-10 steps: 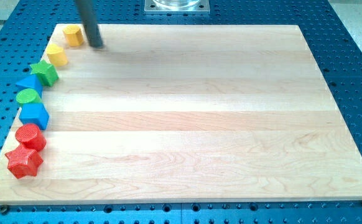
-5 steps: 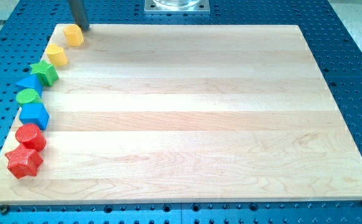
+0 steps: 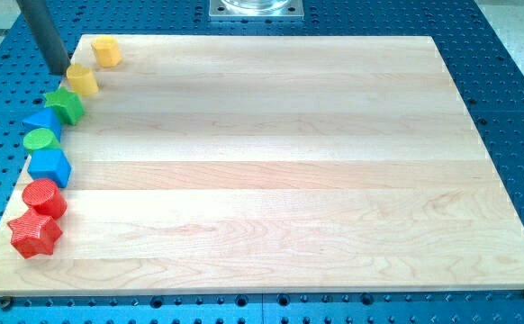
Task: Adjust the green circle above the blue cube
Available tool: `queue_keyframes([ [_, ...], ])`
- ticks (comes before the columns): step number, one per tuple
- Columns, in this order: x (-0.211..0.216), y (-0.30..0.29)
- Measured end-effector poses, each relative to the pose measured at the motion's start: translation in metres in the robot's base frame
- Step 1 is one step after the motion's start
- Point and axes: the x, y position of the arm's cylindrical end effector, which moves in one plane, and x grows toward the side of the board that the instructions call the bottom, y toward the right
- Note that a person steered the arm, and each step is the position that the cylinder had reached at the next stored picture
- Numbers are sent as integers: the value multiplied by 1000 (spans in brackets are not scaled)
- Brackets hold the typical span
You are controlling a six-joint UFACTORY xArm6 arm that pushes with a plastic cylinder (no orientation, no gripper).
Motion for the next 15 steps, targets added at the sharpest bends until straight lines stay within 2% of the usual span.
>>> queue_keyframes([
  [3, 96, -1],
  [4, 111, 0],
  [8, 134, 3],
  [10, 121, 27],
  [13, 108, 25],
  [15, 159, 4],
])
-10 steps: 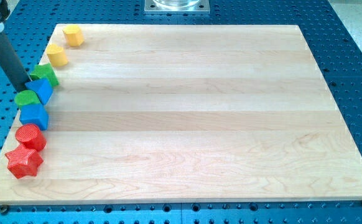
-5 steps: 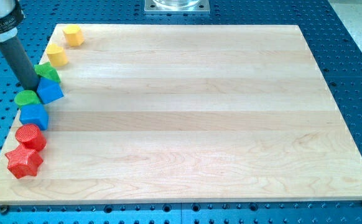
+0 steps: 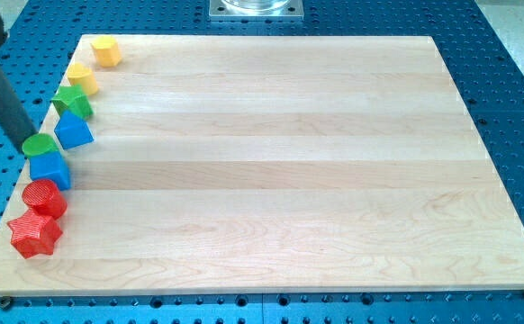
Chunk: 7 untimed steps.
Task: Adjust the green circle above the blue cube
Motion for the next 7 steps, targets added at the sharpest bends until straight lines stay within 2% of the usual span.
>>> queue_keyframes([
  [7, 10, 16],
])
